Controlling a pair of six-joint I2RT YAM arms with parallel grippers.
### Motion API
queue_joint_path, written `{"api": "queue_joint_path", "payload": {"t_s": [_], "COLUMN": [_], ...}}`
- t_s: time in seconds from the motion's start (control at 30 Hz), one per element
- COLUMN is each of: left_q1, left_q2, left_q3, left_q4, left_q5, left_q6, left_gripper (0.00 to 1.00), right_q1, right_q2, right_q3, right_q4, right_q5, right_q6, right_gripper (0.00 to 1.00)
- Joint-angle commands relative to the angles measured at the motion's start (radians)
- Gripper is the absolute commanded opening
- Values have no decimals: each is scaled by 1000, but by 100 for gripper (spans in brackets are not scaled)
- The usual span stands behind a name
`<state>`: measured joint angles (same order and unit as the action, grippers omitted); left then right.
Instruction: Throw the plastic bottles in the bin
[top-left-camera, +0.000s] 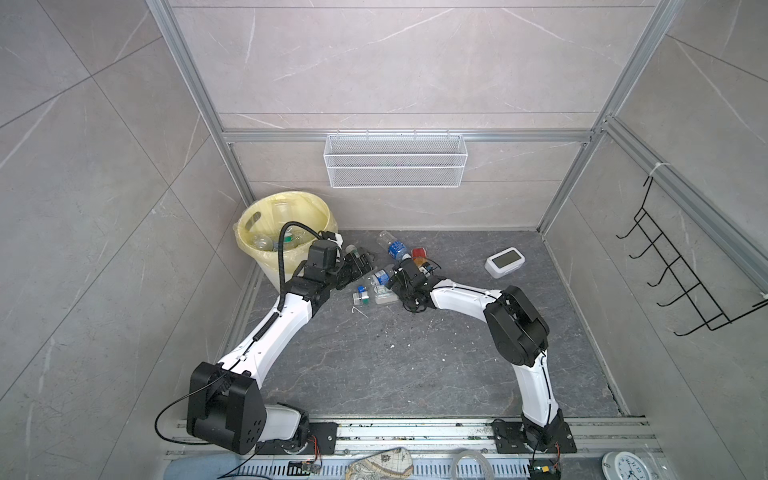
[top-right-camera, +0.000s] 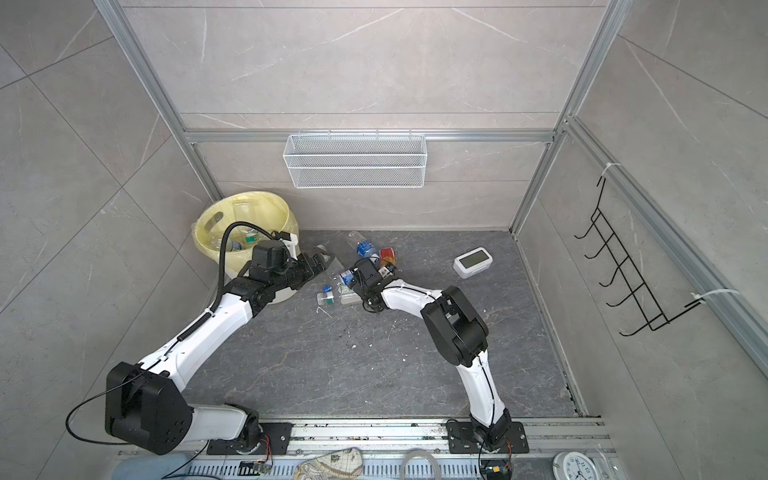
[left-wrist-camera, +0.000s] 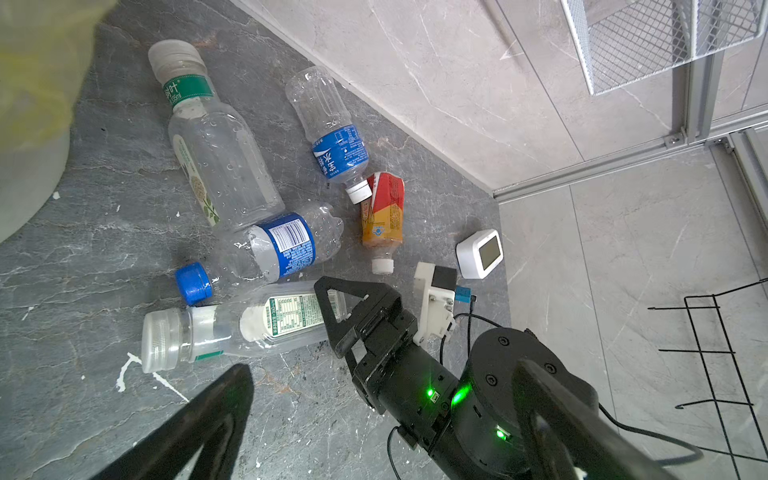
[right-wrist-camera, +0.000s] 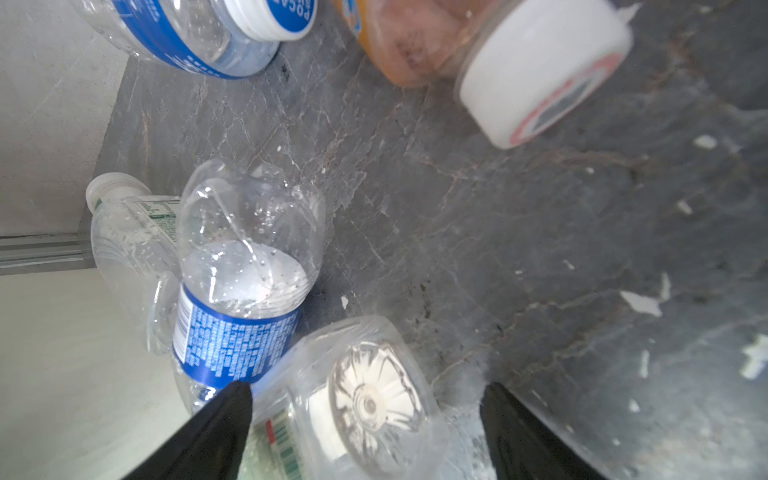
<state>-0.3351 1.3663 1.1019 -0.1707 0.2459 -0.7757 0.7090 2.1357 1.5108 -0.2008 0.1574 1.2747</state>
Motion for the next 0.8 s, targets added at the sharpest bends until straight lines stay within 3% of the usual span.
{"api": "queue_joint_path", "payload": {"t_s": [0.0, 0.1, 0.4, 0.77], "left_q1": [6, 7, 8, 10], "left_q2": [4, 5, 6, 10], "left_q3": [-4, -3, -4, -3], "left_q4": [40, 40, 42, 44], "left_q5": [20, 20, 21, 29], "left_q6": [-6, -6, -8, -13], "left_gripper": [100, 100, 100, 100], "right_q1": [0, 3, 29, 55], "right_q2": [-21, -47, -107, -25], "right_q3": [-31, -40, -68, 7], "right_q4": [-52, -51, 23, 44], "right_q5": [-1, -9, -60, -117], "right_q6": [-17, 1, 134, 309], "right_gripper": [92, 99, 99, 99]}}
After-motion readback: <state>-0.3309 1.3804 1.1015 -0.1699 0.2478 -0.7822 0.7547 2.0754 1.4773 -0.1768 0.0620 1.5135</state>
